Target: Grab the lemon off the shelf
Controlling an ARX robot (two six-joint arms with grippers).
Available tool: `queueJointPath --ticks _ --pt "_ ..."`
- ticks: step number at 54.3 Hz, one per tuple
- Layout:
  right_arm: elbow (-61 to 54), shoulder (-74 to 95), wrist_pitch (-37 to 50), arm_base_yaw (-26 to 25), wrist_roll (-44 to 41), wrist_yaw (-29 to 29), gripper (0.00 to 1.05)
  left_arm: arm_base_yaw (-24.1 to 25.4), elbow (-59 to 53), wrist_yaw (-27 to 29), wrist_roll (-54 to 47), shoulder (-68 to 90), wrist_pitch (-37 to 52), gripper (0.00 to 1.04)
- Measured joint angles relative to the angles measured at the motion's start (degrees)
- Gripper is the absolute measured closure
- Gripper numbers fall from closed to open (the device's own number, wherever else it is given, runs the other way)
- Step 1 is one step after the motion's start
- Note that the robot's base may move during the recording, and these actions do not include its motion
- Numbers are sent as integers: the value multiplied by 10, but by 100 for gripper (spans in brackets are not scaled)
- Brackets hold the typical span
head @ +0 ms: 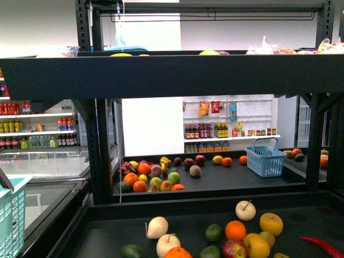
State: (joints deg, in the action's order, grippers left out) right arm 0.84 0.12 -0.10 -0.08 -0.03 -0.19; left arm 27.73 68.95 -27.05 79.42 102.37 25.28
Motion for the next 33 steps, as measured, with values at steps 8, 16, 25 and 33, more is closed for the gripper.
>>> queueJointPath --ticks 8,16,25,33 --pt "0 0 0 0 0 0 7 -13 25 16 11 30 2 8" --pt "0 0 0 0 0 0 7 -23 54 32 12 54 9 8" --pt "0 0 0 0 0 0 7 -30 76 45 5 58 8 12" --pt "0 0 0 0 0 0 7 -31 77 51 -15 60 -1 36"
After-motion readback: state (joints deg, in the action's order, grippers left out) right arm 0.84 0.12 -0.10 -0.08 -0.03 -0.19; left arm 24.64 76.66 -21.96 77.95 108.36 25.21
